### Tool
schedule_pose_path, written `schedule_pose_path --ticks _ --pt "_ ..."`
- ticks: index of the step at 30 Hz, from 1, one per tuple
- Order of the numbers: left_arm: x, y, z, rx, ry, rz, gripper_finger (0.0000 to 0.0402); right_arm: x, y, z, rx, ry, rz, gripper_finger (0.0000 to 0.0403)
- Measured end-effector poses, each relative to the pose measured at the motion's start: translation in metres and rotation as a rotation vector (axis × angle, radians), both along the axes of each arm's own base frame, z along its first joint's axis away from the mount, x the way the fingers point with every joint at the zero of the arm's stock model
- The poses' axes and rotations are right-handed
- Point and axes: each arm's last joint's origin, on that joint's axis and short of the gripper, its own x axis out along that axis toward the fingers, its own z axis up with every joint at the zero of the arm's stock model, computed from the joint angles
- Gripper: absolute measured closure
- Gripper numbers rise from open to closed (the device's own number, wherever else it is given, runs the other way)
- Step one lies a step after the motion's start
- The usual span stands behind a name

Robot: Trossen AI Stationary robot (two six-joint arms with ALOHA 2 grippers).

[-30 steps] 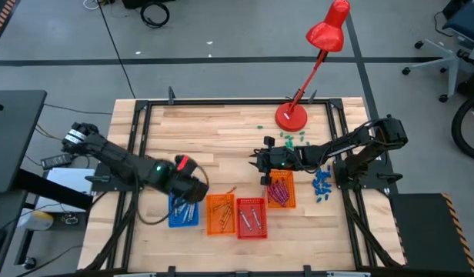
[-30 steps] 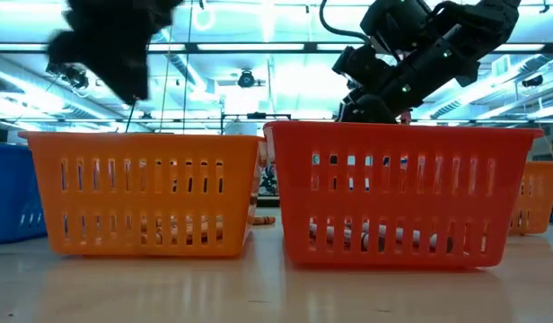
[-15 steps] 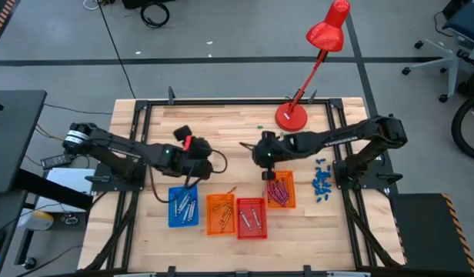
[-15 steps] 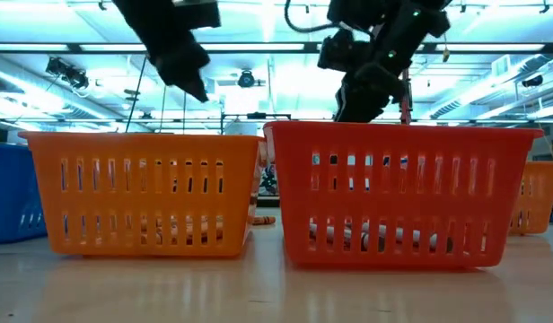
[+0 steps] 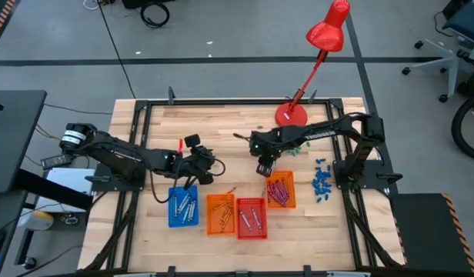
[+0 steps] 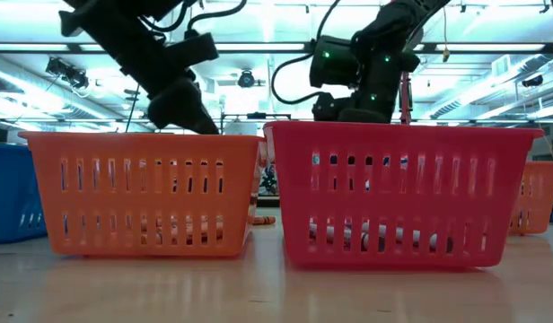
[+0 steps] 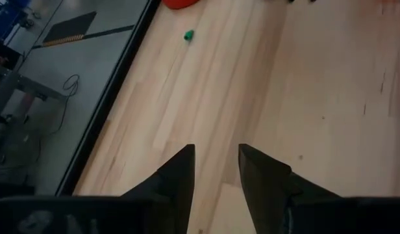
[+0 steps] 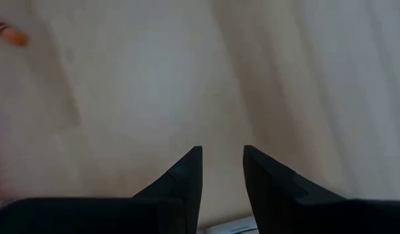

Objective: Sort crayons
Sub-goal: Put the black crayon into the blue bin

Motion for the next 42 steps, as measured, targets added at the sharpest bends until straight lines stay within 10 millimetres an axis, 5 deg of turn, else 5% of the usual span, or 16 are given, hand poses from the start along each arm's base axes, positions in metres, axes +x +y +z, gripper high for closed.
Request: schedule_pose_path --ticks 24,34,42 --pt "-0.003 -0.001 -0.003 0.017 0.050 -0.027 0.0271 -0.015 0.083 -0.006 0.093 0.224 -0.092 0.0286" --pt "-0.004 -0.002 -0.004 0.012 0.062 -0.036 0.0271 -0.010 0.099 -0.004 -0.293 0.155 0.416 0.0286" --pt "-0.005 -0.003 -0.005 0.013 0.072 -0.039 0.0271 -0.002 0.109 -0.003 -0.304 0.069 0.866 0.0286"
